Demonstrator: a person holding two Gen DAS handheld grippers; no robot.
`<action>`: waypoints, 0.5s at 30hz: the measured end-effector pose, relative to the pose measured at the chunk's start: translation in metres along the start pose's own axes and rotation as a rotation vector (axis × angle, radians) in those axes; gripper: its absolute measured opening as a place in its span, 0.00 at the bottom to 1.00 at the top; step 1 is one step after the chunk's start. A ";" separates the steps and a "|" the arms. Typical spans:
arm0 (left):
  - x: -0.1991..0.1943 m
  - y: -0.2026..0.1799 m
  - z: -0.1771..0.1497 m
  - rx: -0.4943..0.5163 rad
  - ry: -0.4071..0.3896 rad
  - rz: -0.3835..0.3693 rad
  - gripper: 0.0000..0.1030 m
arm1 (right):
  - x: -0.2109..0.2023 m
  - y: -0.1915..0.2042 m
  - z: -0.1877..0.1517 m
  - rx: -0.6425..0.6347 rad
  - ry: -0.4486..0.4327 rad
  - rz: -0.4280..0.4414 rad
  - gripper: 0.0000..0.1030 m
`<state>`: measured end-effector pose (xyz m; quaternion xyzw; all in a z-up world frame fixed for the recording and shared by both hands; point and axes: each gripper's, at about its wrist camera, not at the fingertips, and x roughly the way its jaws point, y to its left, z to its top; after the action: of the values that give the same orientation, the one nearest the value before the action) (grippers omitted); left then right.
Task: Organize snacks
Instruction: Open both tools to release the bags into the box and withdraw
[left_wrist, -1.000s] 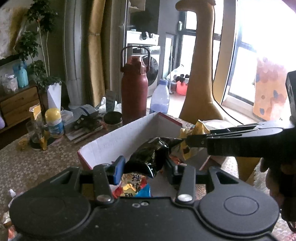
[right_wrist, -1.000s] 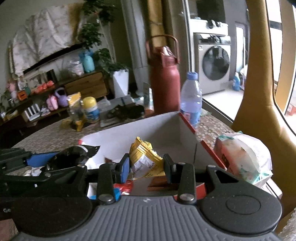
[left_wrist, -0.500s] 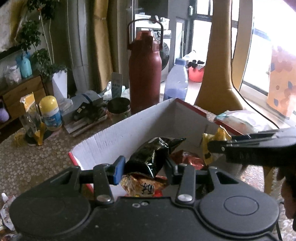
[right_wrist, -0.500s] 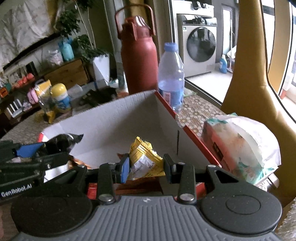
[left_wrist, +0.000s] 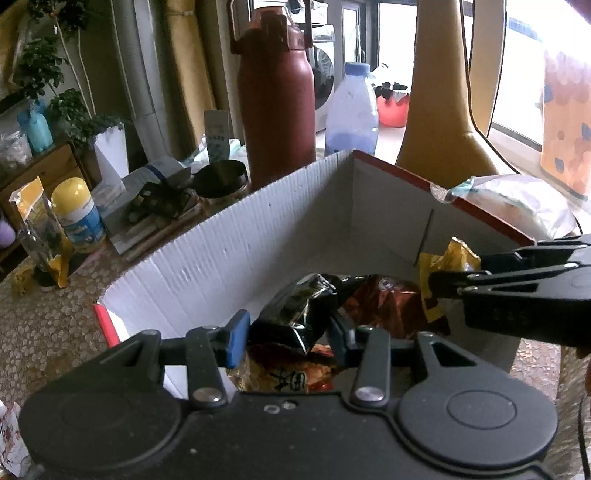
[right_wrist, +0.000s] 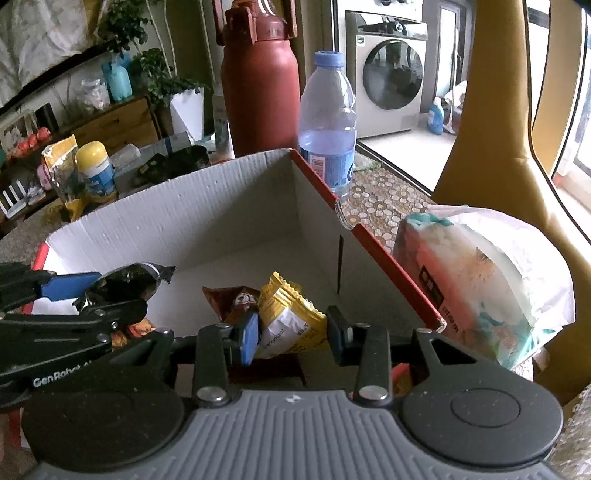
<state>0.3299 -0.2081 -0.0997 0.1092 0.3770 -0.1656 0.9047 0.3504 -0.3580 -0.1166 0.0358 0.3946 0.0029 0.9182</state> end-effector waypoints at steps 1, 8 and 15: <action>0.001 0.000 0.000 0.002 0.003 0.000 0.42 | 0.000 0.000 0.000 -0.001 0.000 0.001 0.38; -0.001 -0.002 0.001 0.005 0.000 0.011 0.45 | -0.004 0.000 0.000 0.001 -0.003 0.007 0.43; -0.015 -0.001 0.000 -0.005 -0.037 0.030 0.72 | -0.016 0.003 -0.001 -0.008 -0.018 0.019 0.57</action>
<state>0.3201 -0.2054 -0.0889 0.1096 0.3591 -0.1531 0.9141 0.3381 -0.3556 -0.1054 0.0360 0.3860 0.0131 0.9217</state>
